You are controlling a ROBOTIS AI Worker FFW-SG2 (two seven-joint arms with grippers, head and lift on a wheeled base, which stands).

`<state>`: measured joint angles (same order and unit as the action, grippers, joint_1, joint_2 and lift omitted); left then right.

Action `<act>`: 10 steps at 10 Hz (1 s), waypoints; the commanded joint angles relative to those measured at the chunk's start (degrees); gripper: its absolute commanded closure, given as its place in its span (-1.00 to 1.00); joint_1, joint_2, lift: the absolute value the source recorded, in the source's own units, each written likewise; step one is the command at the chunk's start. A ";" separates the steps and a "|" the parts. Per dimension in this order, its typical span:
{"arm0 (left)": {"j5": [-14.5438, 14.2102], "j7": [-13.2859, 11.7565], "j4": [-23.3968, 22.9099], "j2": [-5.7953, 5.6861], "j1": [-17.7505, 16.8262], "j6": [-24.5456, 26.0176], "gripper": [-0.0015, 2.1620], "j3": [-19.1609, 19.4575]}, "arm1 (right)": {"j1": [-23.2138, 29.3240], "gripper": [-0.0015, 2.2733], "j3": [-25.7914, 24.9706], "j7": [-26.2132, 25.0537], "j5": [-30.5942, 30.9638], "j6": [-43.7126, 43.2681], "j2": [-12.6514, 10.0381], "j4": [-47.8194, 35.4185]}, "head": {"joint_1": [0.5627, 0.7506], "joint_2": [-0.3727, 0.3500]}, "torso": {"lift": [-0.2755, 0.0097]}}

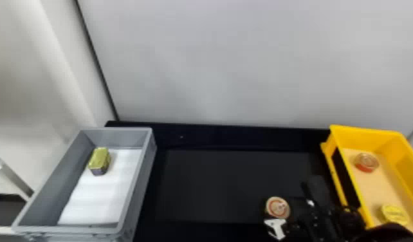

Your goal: Pick up the round yellow can and place it in the yellow rectangular box

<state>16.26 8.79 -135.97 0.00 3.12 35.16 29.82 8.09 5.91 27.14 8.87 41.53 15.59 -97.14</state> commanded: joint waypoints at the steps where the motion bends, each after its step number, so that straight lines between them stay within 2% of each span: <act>1: 0.00 0.00 0.00 0.15 -0.04 -0.07 -0.87 0.16 | 0.18 -0.81 -0.46 -0.14 0.09 -0.72 -0.56 -0.16 | 0.39 0.07 | 0.45; 3: 0.00 0.00 0.00 0.15 -0.13 -0.07 -0.87 0.25 | 0.18 -0.73 -0.64 -0.05 0.09 -0.81 -0.73 -0.07 | 0.39 0.07 | 0.45; 6: 0.00 0.00 0.00 0.15 -0.13 -0.07 -0.87 0.25 | 0.35 -0.46 -0.99 -0.23 0.09 -0.90 -0.91 -0.42 | 0.39 0.07 | 0.45; 10: 0.00 0.00 0.09 0.15 -0.13 -0.07 -0.87 0.25 | 0.70 -0.40 -0.99 0.74 0.09 -2.04 -1.08 -0.42 | 0.39 0.07 | 0.45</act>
<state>16.26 8.79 -135.91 0.00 2.99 35.04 30.08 8.68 4.89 27.75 8.97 40.01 14.58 -97.40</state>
